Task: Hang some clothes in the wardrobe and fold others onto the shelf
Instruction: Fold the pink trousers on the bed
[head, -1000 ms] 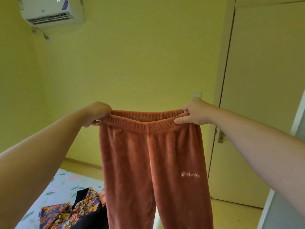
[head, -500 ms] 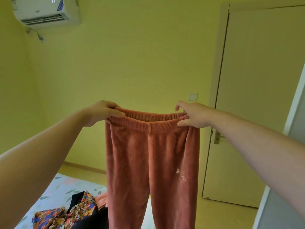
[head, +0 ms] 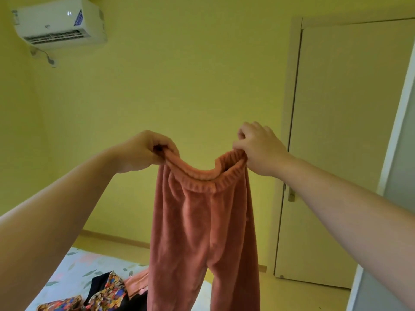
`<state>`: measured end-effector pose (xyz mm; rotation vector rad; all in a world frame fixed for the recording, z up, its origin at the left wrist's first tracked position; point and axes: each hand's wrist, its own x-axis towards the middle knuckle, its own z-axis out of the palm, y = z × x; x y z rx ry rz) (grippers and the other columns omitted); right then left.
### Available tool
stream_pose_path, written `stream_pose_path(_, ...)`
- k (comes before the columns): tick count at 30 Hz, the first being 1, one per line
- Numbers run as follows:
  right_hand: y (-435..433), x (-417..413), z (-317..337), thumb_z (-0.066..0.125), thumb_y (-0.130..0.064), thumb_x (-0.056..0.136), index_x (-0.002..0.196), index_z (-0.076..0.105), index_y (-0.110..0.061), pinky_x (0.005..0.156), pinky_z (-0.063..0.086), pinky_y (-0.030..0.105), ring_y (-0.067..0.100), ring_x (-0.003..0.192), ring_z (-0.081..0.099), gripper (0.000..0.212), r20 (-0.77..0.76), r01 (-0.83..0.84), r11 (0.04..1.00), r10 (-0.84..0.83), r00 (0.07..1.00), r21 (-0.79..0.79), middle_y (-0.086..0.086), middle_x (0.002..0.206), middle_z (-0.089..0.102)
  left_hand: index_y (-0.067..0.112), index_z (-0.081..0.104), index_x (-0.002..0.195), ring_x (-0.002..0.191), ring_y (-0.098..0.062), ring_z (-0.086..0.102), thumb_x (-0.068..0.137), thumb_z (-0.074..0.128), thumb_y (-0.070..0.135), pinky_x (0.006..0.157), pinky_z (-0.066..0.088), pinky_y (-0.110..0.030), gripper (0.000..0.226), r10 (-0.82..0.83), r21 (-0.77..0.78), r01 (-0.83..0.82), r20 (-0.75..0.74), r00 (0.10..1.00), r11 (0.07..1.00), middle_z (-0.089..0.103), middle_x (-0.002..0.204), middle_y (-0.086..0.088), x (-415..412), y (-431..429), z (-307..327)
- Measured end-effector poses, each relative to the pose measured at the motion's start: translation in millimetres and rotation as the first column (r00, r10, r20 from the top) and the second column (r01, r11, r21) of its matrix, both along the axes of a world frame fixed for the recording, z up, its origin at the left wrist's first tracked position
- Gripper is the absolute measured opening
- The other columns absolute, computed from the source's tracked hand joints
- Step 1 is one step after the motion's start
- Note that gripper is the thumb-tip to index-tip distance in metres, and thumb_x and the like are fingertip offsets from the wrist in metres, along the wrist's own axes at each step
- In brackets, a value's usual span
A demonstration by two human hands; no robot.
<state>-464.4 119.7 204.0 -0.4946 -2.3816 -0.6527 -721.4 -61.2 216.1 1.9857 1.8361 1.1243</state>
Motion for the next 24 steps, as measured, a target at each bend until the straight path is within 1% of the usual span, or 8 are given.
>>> stream_pose_path(3, -13, -7, 10, 0.057, 0.009, 0.077, 0.095, 0.074, -0.019, 0.059, 0.034, 0.031, 0.019, 0.076, 0.041, 0.038, -0.212, -0.269, 0.939, 0.225, 0.951, -0.213, 0.000, 0.087, 0.040, 0.013, 0.073, 0.106, 0.086, -0.013, 0.066, 0.081, 0.066, -0.019, 0.086, 0.055, -0.024, 0.042, -0.081, 0.103, 0.062, 0.200, 0.976, 0.993, 0.072, 0.094, -0.006, 16, 7, 8)
stream_pose_path(8, -40, -14, 20, 0.057, 0.007, 0.082, 0.094, 0.072, -0.020, 0.061, 0.039, 0.029, 0.021, 0.075, 0.048, 0.033, -0.269, -0.465, 0.841, 0.397, 0.878, -0.277, 0.005, 0.087, 0.050, 0.005, 0.070, 0.108, 0.098, -0.018, 0.067, 0.081, 0.070, -0.010, 0.085, 0.053, -0.027, 0.030, -0.208, 0.191, 0.153, 0.314, 0.926, 0.970, 0.073, 0.107, -0.009, 35, 24, 3)
stream_pose_path(12, -48, -18, 20, 0.065, 0.000, 0.086, 0.094, 0.072, -0.020, 0.062, 0.040, 0.022, 0.019, 0.075, 0.052, 0.023, -0.344, -0.535, 0.789, 0.433, 0.833, -0.302, 0.006, 0.088, 0.052, 0.015, 0.070, 0.100, 0.089, -0.015, 0.066, 0.079, 0.074, 0.009, 0.079, 0.054, -0.025, 0.022, -0.417, 0.205, 0.363, 0.493, 0.764, 0.909, 0.070, 0.094, 0.000, 44, 32, -6)
stream_pose_path(15, -48, -15, 19, 0.070, -0.008, 0.087, 0.094, 0.072, -0.021, 0.062, 0.039, 0.018, 0.014, 0.075, 0.050, 0.015, -0.360, -0.538, 0.762, 0.418, 0.834, -0.361, 0.002, 0.088, 0.052, 0.019, 0.071, 0.099, 0.091, -0.016, 0.064, 0.073, 0.084, 0.024, 0.082, 0.055, -0.027, 0.030, -0.482, 0.201, 0.459, 0.590, 0.648, 0.865, 0.066, 0.097, -0.004, 45, 36, -10)
stream_pose_path(17, -48, -11, 19, 0.068, -0.009, 0.089, 0.096, 0.072, -0.020, 0.061, 0.034, 0.011, 0.003, 0.073, 0.045, 0.014, -0.322, -0.511, 0.765, 0.405, 0.855, -0.393, 0.001, 0.090, 0.050, 0.017, 0.070, 0.100, 0.093, -0.017, 0.064, 0.071, 0.086, 0.024, 0.084, 0.054, -0.028, 0.034, -0.484, 0.193, 0.476, 0.610, 0.627, 0.858, 0.066, 0.099, -0.006, 45, 40, -12)
stream_pose_path(20, -50, 0, 23, 0.063, -0.009, 0.092, 0.104, 0.069, -0.028, 0.065, 0.039, 0.011, -0.005, 0.079, 0.045, 0.023, -0.168, -0.402, 0.728, 0.375, 0.912, -0.555, -0.001, 0.104, 0.046, 0.016, 0.069, 0.101, 0.093, -0.018, 0.063, 0.075, 0.085, 0.017, 0.084, 0.054, -0.027, 0.030, -0.421, 0.164, 0.413, 0.612, 0.669, 0.896, 0.064, 0.099, -0.007, 44, 46, -15)
stream_pose_path(22, -50, 11, 28, 0.064, -0.003, 0.088, 0.110, 0.063, -0.039, 0.071, 0.050, 0.019, -0.001, 0.094, 0.051, 0.043, 0.028, -0.232, 0.701, 0.339, 0.940, -0.674, -0.007, 0.117, 0.045, 0.015, 0.067, 0.102, 0.094, -0.019, 0.062, 0.081, 0.073, 0.012, 0.085, 0.053, -0.029, 0.022, -0.353, 0.161, 0.327, 0.625, 0.697, 0.931, 0.064, 0.099, -0.007, 40, 48, -17)
stream_pose_path(24, -49, 21, 32, 0.069, 0.003, 0.078, 0.106, 0.060, -0.041, 0.085, 0.055, 0.032, 0.013, 0.105, 0.058, 0.053, 0.180, -0.068, 0.666, 0.297, 0.938, -0.743, -0.008, 0.118, 0.053, 0.014, 0.066, 0.103, 0.096, -0.020, 0.062, 0.082, 0.071, 0.010, 0.088, 0.054, -0.031, 0.022, -0.311, 0.159, 0.274, 0.627, 0.714, 0.949, 0.065, 0.098, -0.006, 35, 50, -17)
